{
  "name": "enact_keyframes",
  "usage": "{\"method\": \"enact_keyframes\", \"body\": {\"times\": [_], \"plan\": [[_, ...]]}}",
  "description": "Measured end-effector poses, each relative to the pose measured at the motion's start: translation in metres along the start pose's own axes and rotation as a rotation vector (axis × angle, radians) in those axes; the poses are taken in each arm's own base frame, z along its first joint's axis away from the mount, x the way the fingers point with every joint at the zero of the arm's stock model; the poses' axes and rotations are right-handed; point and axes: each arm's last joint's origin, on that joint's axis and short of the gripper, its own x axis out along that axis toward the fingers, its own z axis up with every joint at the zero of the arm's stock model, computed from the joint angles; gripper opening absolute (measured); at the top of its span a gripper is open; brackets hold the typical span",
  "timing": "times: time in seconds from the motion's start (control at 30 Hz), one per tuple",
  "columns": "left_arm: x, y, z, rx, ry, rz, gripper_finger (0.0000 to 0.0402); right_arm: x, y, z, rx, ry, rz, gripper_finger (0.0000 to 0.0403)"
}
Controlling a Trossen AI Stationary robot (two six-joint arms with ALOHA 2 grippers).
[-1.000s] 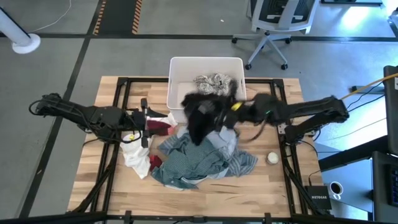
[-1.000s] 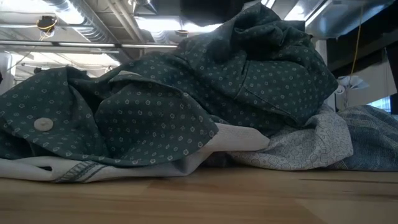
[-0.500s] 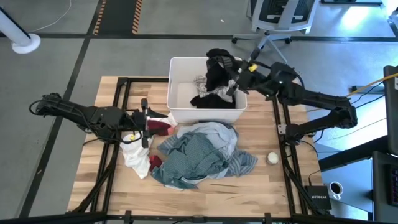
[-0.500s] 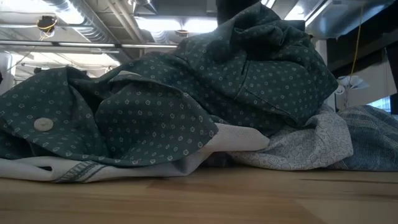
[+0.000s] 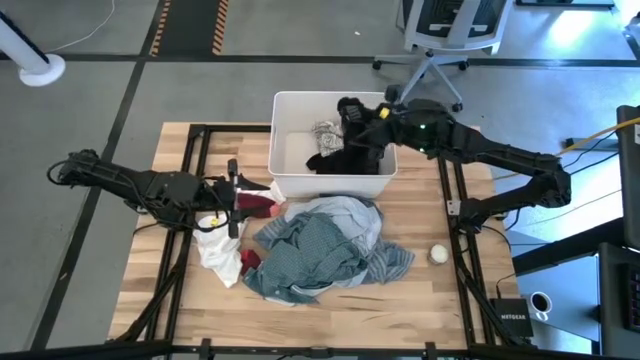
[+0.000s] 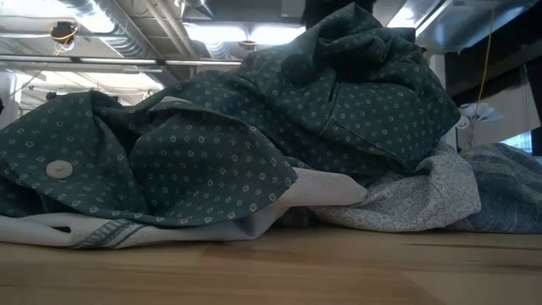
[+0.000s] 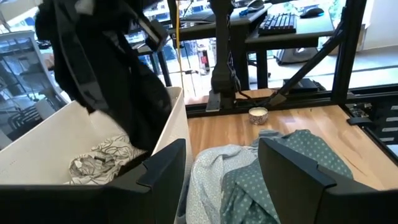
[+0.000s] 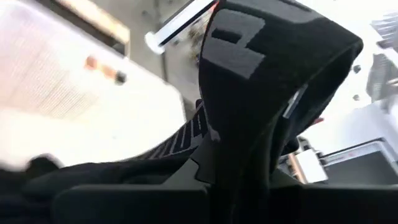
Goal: Sort clothes
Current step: Put the black boxer into the white bin, then put the white boxer into the white bin
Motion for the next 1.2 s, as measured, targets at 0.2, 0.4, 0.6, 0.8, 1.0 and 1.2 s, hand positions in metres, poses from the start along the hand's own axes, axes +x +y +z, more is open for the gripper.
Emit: {"method": "enact_keyframes", "body": {"times": [0.2,0.4,0.6,0.8,1.0,1.2], "plan": [[0.000,0.000,-0.001,-0.006,0.009,-0.001,0.0196,0.026,0.019,-0.011,-0.011,0.107,0.103,0.0021],[0.000,0.000,-0.004,-0.007,0.041,0.002,0.0196,0.047,0.030,-0.027,0.084,0.216,0.156,0.0047],[0.002,0.005,-0.010,-0.032,0.096,0.033,0.0196,0.053,0.036,-0.031,0.112,0.250,0.185,0.0142],[0.004,0.013,-0.020,-0.066,0.187,0.080,0.0196,0.027,0.007,-0.014,0.122,0.222,0.176,0.0236],[0.001,0.017,-0.037,-0.186,0.358,0.110,0.0196,-0.008,-0.020,0.003,0.160,0.155,0.182,0.0275],[-0.004,0.015,-0.054,-0.337,0.547,0.076,0.0196,-0.036,-0.011,0.009,0.123,0.155,0.274,0.0276]]}}
